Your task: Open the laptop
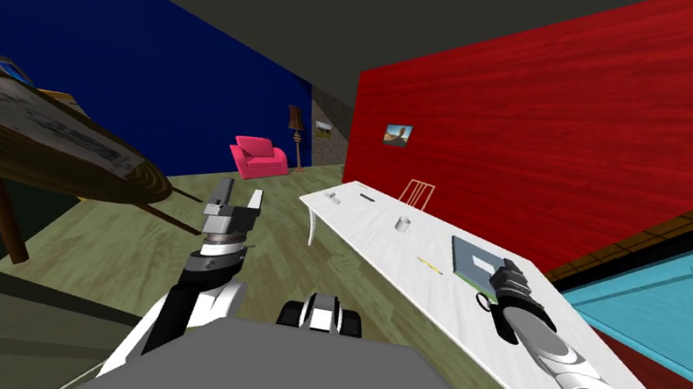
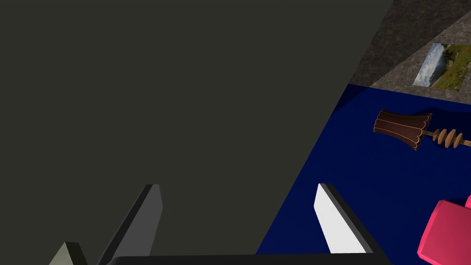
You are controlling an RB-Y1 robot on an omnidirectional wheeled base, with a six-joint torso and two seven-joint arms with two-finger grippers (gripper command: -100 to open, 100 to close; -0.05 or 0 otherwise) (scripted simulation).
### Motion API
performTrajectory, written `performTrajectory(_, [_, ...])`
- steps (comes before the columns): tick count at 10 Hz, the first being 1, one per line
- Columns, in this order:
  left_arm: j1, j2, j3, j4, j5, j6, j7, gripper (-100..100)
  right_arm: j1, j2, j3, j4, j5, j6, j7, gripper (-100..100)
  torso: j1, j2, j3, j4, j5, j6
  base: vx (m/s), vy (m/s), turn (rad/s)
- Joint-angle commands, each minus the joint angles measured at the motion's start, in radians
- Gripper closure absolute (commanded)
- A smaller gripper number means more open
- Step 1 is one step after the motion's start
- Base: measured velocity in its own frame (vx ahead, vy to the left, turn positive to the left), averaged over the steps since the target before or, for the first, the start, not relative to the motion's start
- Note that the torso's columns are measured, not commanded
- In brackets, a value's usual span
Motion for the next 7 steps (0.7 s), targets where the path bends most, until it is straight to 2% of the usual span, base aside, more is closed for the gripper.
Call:
performTrajectory(1, [0.0,0.0,0.0,0.0,0.0,0.0,0.0,0,0.0,0.005,0.009,0.003,0.021,0.017,0.015,-100,0.0,0.0,0.0,0.0,0.0,0.0,-0.006,0.0,0.008])
performTrajectory(2, [0.0,0.0,0.0,0.0,0.0,0.0,0.0,0,0.0,0.005,0.01,0.003,0.023,0.02,0.018,-100,0.0,0.0,0.0,0.0,0.0,0.0,0.0,0.0,0.0])
performTrajectory(3, [0.0,0.0,0.0,0.0,0.0,0.0,0.0,0,0.0,-0.032,-0.006,0.008,0.003,-0.014,0.013,-100,0.0,0.0,0.0,0.0,0.0,0.0,0.012,0.04,-0.077])
performTrajectory(5, [0.0,0.0,0.0,0.0,0.0,0.0,0.0,0,0.0,-0.044,-0.011,0.01,-0.004,-0.025,0.011,-100,0.003,-0.001,0.0,0.0,0.001,0.0,0.016,0.05,-0.024])
performTrajectory(6, [0.0,0.0,0.0,0.0,0.0,0.0,0.0,0,0.0,-0.081,-0.026,0.015,-0.024,-0.058,0.005,-100,0.0,0.0,0.0,0.0,0.0,0.0,0.021,0.053,-0.041])
performTrajectory(7, [0.0,0.0,0.0,0.0,0.0,0.0,0.0,0,0.0,-0.094,-0.031,0.017,-0.03,-0.069,0.003,-100,0.0,0.0,0.0,0.0,0.0,0.0,0.023,0.065,-0.064])
